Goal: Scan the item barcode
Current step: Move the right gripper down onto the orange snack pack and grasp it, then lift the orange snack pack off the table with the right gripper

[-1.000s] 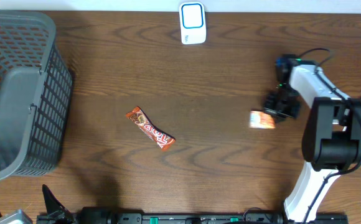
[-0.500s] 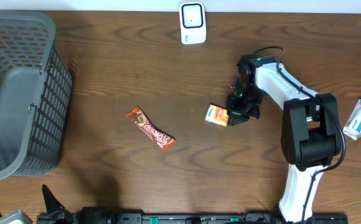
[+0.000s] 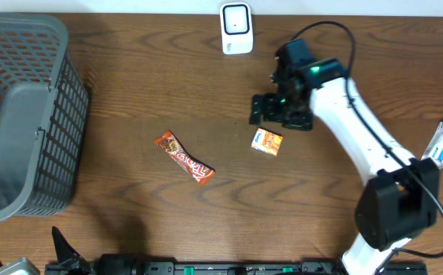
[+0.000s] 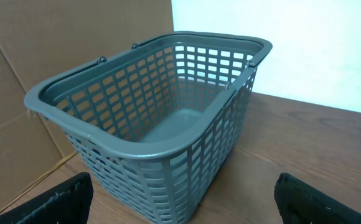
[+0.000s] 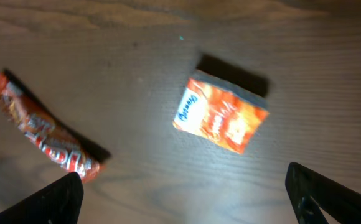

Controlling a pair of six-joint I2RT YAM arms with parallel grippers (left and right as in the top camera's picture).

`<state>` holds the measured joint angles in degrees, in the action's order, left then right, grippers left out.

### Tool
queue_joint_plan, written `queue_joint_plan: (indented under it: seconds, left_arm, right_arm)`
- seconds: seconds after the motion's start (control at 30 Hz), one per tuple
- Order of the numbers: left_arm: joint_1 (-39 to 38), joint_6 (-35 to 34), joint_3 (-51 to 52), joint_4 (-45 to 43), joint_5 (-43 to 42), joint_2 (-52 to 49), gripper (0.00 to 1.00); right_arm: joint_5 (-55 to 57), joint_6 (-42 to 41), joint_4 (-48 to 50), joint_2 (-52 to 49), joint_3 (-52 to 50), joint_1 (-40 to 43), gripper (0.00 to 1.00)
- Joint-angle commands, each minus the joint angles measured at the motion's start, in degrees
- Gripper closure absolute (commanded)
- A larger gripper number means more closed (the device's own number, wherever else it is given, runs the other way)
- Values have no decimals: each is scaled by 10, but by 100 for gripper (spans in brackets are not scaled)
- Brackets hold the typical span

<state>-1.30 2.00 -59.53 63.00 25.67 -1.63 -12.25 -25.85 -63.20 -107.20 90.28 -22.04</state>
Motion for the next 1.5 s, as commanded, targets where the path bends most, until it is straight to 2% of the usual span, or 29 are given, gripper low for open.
queue_joint_plan:
  seconds: [0.0,0.13,0.27,0.6,1.0,1.1,1.27,1.47]
  left_arm:
    - [-2,9,1,0,5,5,7]
    - [-2,9,1,0,5,5,7]
    - [-2,9,1,0,5,5,7]
    - [-2,9,1,0,5,5,7]
    - [-2,9,1,0,5,5,7]
    - [-2,9,1,0,5,5,7]
    - [-2,9,1,0,5,5,7]
    - [-2,9,1,0,5,5,7]
  right_arm:
    - [68,-83,18,-34,-2,-44,1]
    - [155,-163,22,-67,-2,-79,1]
    - [163,-210,7,-93,-2,-83,1]
    - [167,-173,7,-101,-4,-57,1]
    - [162,-157,79,-110,-82,-56,1]
    - [158,-159,102,-110,-105,-56,4]
    - [158,-158,121,-110,-109,-54,17]
    - [158,-154,137,-110,-109,-53,23]
